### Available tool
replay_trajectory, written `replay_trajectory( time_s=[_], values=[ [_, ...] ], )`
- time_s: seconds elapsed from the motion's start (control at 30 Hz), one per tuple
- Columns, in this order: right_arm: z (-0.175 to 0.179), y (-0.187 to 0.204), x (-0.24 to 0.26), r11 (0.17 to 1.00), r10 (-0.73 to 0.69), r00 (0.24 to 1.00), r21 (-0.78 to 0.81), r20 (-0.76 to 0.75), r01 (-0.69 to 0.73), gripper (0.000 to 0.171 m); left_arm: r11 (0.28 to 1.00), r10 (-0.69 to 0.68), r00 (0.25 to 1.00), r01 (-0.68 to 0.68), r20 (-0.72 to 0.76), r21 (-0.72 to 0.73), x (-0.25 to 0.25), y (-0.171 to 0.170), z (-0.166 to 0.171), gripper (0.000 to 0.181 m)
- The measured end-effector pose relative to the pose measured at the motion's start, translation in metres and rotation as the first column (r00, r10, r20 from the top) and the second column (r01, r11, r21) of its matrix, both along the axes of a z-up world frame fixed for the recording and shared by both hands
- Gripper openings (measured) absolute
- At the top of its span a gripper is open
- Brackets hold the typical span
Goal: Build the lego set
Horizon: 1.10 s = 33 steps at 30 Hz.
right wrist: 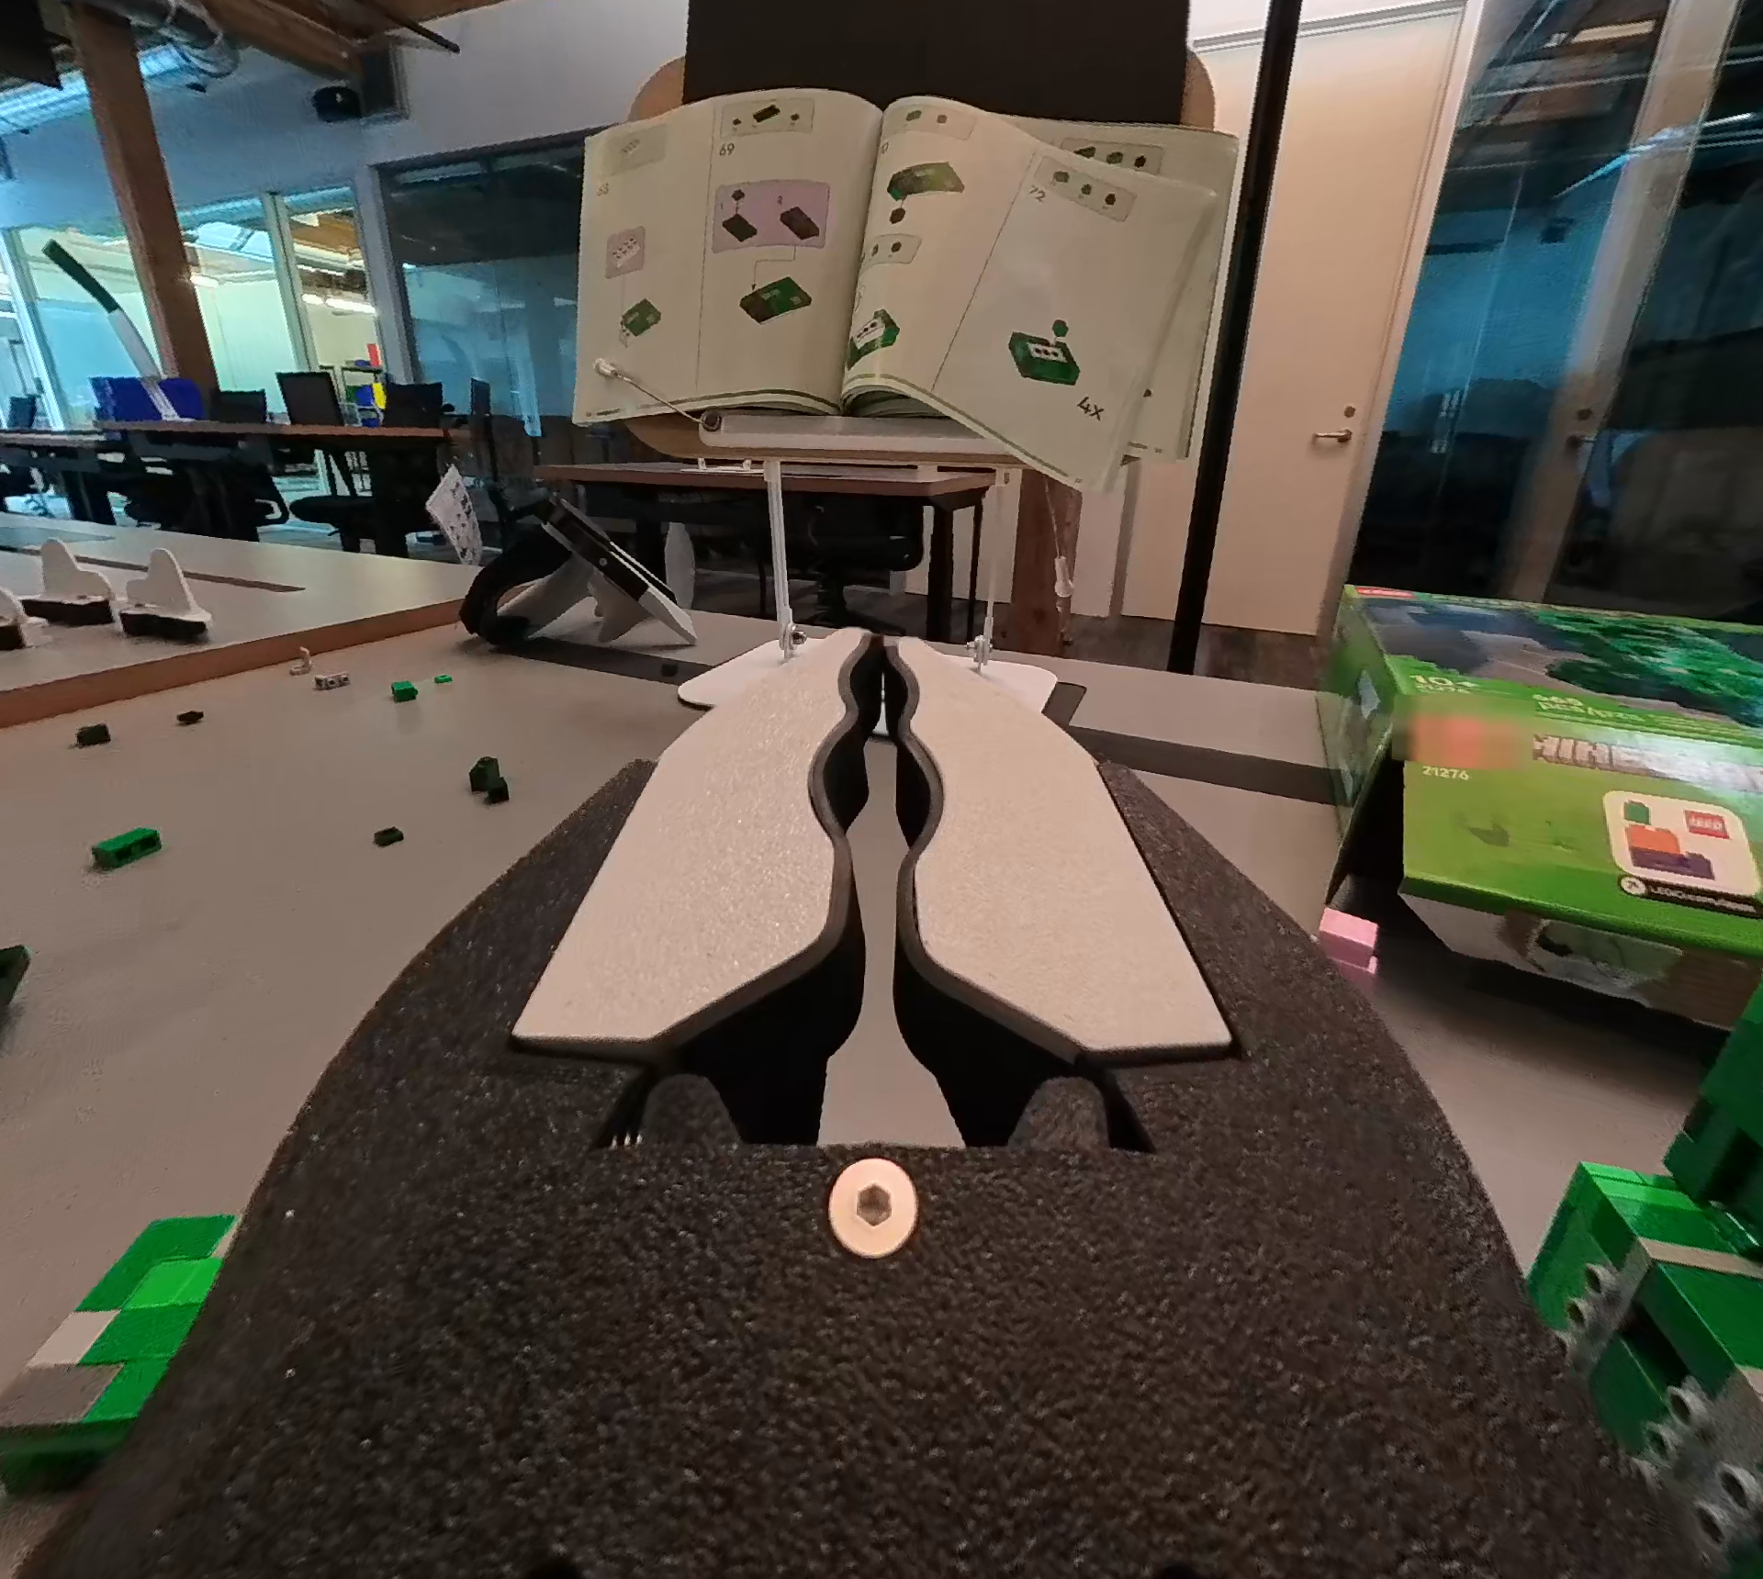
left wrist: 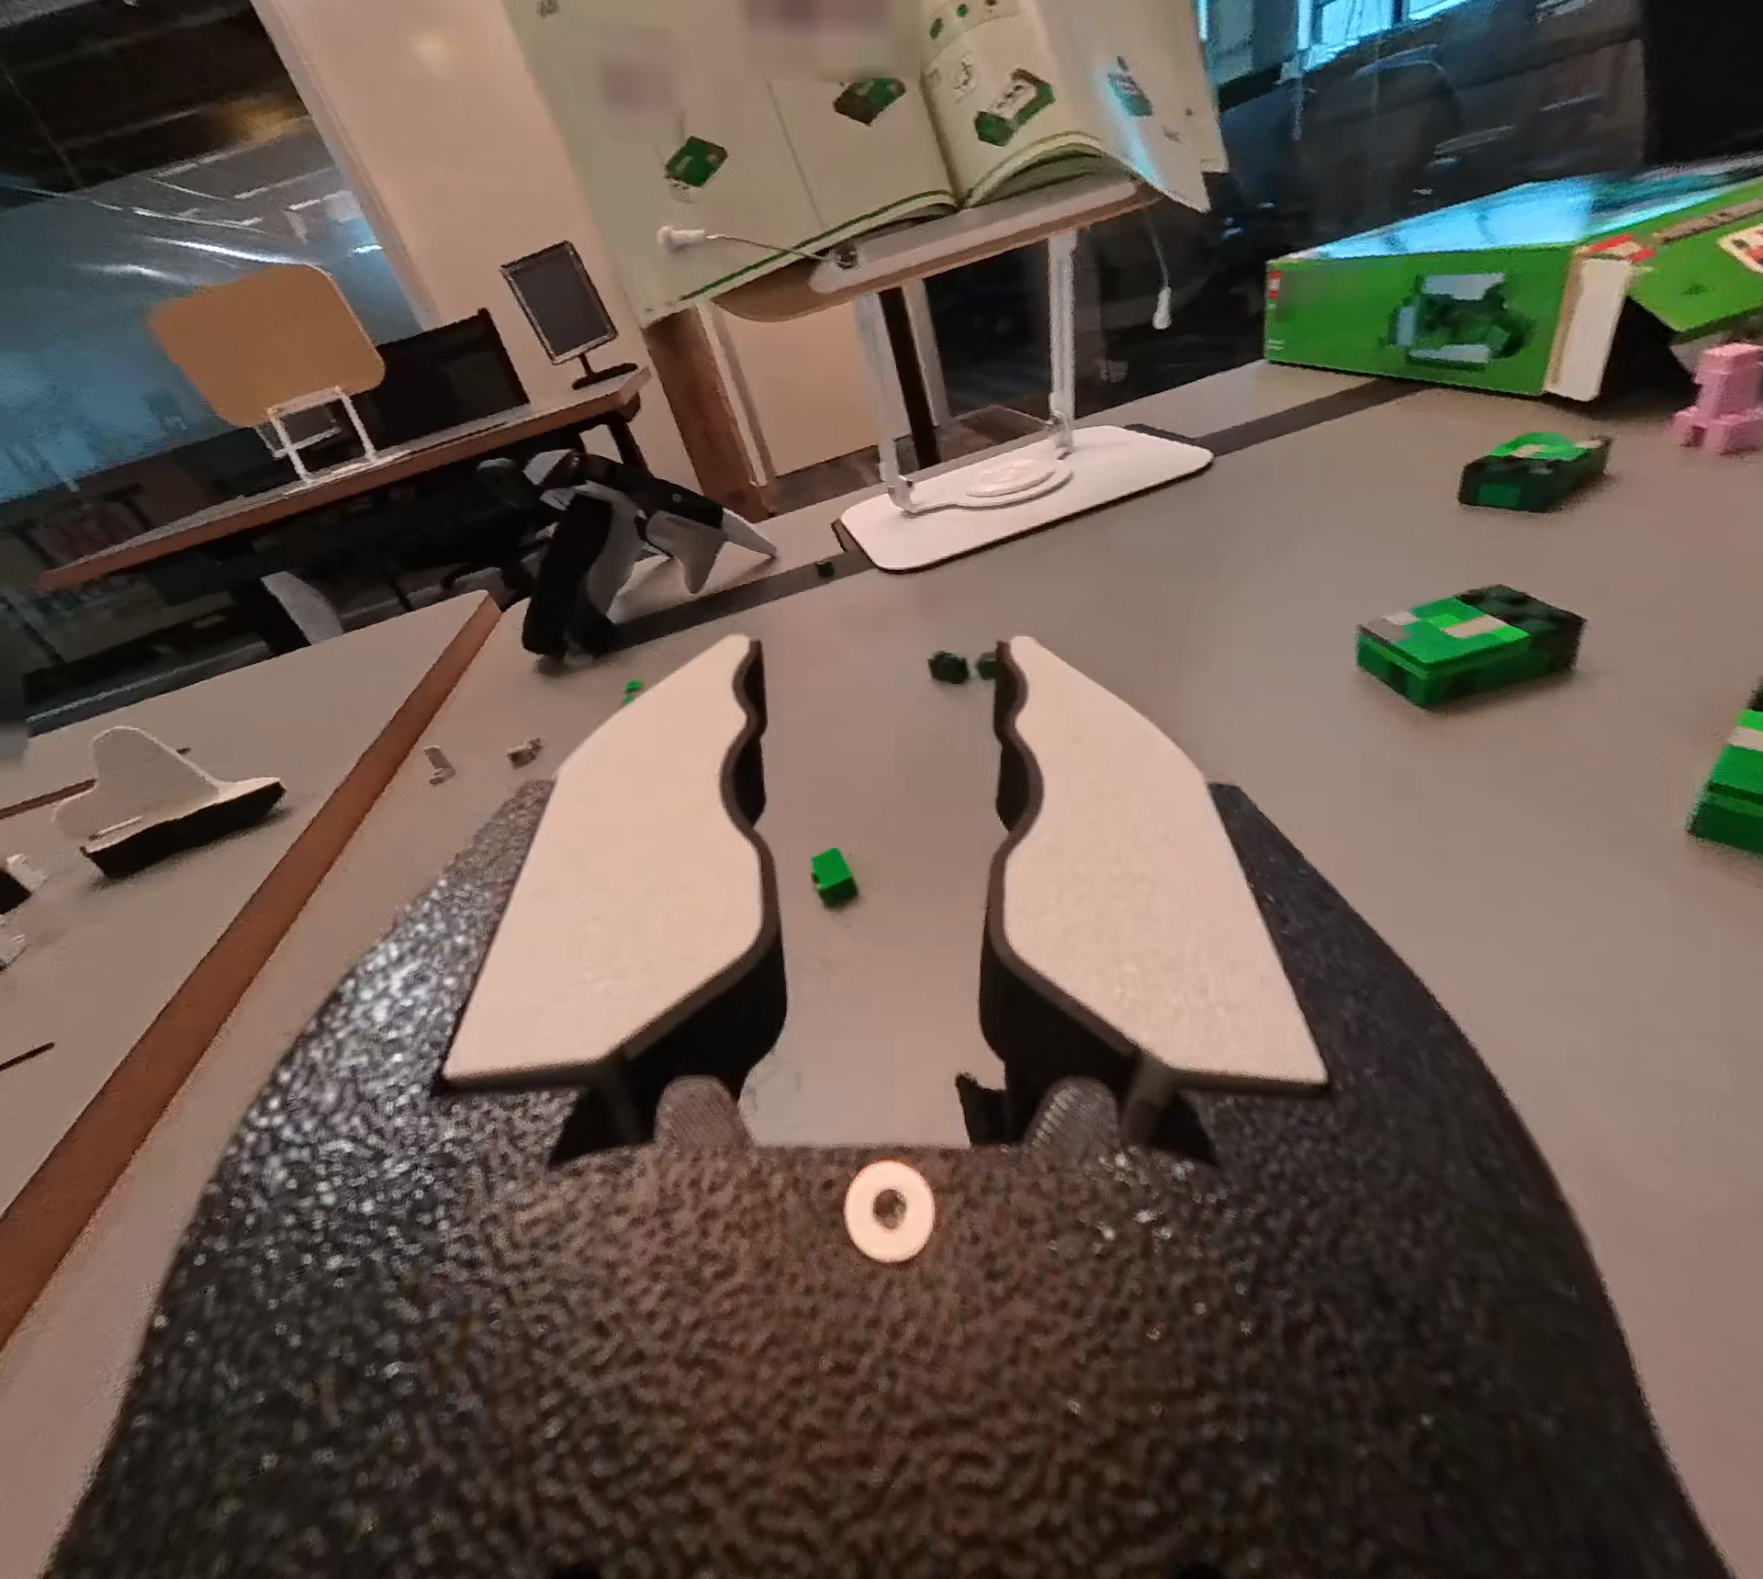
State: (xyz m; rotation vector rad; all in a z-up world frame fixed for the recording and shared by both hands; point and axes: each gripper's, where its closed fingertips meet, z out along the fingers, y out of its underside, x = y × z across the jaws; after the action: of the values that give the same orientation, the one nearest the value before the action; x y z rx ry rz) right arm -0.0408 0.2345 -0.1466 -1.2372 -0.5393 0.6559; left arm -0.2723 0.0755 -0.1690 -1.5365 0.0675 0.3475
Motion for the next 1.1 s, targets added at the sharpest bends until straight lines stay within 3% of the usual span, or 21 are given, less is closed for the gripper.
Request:
replay_trajectory(
  time_s=[0.2,0.33,0.4,0.53,0.7,0.83,0.93,1.1],
  values=[
    [0.007,0.006,0.022,0.994,-0.110,0.990,0.001,-0.084,0.110,0.000,0.960,-0.230,0.971,0.214,-0.070,-0.179,0.066,0.002,-0.013,0.050],
    [0.006,0.004,0.019,0.995,-0.102,0.993,0.011,-0.056,0.102,0.000,0.849,-0.366,0.924,0.282,-0.112,-0.446,0.096,0.012,-0.039,0.063],
    [0.007,0.003,0.018,0.995,-0.097,0.994,0.017,-0.058,0.098,0.000,0.808,-0.417,0.908,0.347,-0.046,-0.476,0.105,0.017,-0.045,0.067],
    [0.005,0.004,0.016,0.996,-0.090,0.995,0.008,-0.047,0.090,0.000,0.699,-0.635,0.767,0.521,-0.091,-0.490,0.143,0.041,-0.040,0.055],
    [0.005,0.000,0.010,0.998,-0.061,0.998,0.026,-0.027,0.061,0.000,0.491,-0.791,0.595,0.476,-0.144,-0.730,0.144,0.090,-0.065,0.063],
    [0.002,-0.006,-0.007,0.999,0.030,0.999,0.038,0.025,-0.031,0.003,0.317,-0.861,0.508,0.495,-0.026,-0.809,0.143,0.106,-0.080,0.061],
    [0.000,-0.011,-0.017,0.994,0.102,0.994,0.033,0.047,-0.103,0.008,0.250,-0.876,0.482,0.489,0.020,-0.836,0.143,0.111,-0.086,0.060],
    [-0.003,-0.010,-0.017,0.994,0.110,0.993,-0.014,0.050,-0.109,0.000,0.193,-0.880,0.471,0.461,0.055,-0.866,0.144,0.112,-0.094,0.062]
  ],
)
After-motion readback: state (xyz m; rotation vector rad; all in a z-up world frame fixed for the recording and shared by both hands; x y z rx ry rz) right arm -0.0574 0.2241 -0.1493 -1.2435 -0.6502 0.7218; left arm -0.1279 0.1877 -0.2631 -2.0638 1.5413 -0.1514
